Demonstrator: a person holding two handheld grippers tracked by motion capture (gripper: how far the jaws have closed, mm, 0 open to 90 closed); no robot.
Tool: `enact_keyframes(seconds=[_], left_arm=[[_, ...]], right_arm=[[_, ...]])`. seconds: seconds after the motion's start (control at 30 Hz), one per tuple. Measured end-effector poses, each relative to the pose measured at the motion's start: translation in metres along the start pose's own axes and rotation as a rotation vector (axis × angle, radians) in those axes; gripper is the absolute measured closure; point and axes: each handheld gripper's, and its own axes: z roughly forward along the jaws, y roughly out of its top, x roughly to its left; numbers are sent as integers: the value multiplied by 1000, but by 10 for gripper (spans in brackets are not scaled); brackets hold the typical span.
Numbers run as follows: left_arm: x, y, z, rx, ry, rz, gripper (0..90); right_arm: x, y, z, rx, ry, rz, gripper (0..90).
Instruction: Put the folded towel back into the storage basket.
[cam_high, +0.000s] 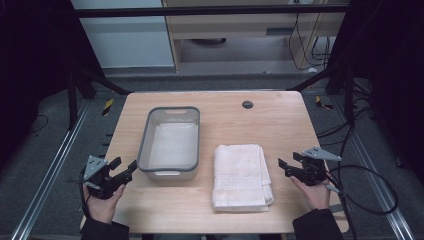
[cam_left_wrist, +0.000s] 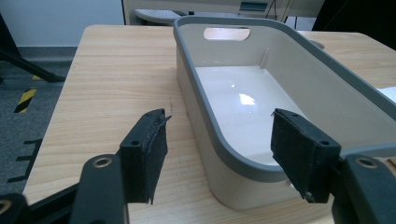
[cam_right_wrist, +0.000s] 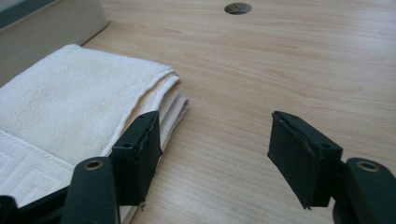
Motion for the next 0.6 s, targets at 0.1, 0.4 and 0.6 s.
enact_keyframes(seconds=[0.1, 0.4, 0.6], left_arm=[[-3, 3, 0, -5, -4, 3, 373], [-14, 12, 2, -12, -18, 31, 399], [-24, 19, 5, -11, -32, 40, 411]], right_arm=[[0, 4, 0, -1, -2, -14, 350], [2, 18, -3, -19, 10, -22, 359], [4, 25, -3, -29, 25, -17, 359]])
